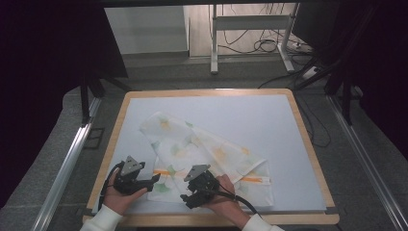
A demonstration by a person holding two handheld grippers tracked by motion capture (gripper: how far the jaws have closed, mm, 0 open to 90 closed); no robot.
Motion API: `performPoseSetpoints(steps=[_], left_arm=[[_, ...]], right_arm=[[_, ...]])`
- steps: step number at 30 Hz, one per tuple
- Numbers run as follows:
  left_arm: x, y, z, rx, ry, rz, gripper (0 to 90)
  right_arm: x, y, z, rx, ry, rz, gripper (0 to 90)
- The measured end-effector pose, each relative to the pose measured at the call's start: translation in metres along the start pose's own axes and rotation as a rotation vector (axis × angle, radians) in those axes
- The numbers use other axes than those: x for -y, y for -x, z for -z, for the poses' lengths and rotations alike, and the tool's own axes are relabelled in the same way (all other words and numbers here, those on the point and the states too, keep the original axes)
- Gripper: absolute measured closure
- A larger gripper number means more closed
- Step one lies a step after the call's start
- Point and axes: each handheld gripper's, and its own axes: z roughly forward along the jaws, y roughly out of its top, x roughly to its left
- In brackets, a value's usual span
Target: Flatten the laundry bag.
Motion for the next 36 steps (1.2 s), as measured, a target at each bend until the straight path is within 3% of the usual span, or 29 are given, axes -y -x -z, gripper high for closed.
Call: performPoseSetpoints(steps=[7, 15, 23, 28, 32, 36], left_arm=[[0.001, -0.002, 0.000, -0.003, 0.004, 0.005, 25.2], [0.001, -0.003, 0.000, -0.003, 0.000, 0.004, 25.2], [0.001, -0.003, -0.001, -0.005, -0.005, 0.005, 25.2], [0.001, -0.002, -0.001, -0.005, -0.005, 0.004, 25.2], [0.001, -0.002, -0.002, -0.003, -0.007, 0.003, 25.2], [0.002, -0.003, -0.003, 0.000, -0.012, 0.001, 25.1]], right_arm=[[0.001, -0.006, -0.007, 0.001, -0.041, 0.011, 23.8], [0.015, -0.019, 0.002, -0.020, -0.084, 0.038, 23.6], [0.022, -0.018, 0.008, -0.013, -0.105, 0.045, 43.7], [0.022, -0.013, 0.009, 0.016, -0.106, 0.060, 62.0], [0.022, -0.009, 0.010, -0.005, -0.101, 0.041, 71.2], [0.021, -0.004, 0.011, -0.057, -0.092, 0.020, 77.1]])
